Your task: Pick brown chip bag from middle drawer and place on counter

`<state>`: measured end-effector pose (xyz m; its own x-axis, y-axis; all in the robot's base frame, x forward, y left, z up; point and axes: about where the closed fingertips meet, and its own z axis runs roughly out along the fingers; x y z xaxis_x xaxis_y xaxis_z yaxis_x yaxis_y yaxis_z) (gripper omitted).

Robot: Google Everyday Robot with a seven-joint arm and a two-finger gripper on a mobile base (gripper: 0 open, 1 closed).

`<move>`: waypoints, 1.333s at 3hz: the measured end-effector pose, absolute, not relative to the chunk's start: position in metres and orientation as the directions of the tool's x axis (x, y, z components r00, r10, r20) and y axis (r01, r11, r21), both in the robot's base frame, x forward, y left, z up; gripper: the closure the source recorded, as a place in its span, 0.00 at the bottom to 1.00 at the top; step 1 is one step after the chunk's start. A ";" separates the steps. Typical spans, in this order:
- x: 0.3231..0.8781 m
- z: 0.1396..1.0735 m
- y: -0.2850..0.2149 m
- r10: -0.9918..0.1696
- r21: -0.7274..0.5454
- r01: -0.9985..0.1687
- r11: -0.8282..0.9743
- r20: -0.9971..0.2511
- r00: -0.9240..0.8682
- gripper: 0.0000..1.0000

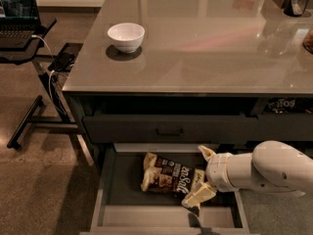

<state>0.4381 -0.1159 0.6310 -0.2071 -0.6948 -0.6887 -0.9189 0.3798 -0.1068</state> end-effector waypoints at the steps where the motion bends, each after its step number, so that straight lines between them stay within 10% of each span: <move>1: 0.444 0.614 -0.114 -0.694 -0.102 -0.919 0.381 -0.688 -0.212 0.00; 4: 0.486 0.488 -0.124 -0.723 -0.198 -0.873 0.447 -0.654 -0.222 0.00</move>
Offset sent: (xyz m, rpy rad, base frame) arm 0.0454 -0.0111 -0.1105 -0.0912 -0.0423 -0.1180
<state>0.4855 -0.1243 0.4877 -0.2219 -0.7228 -0.6544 -0.8725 0.4468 -0.1977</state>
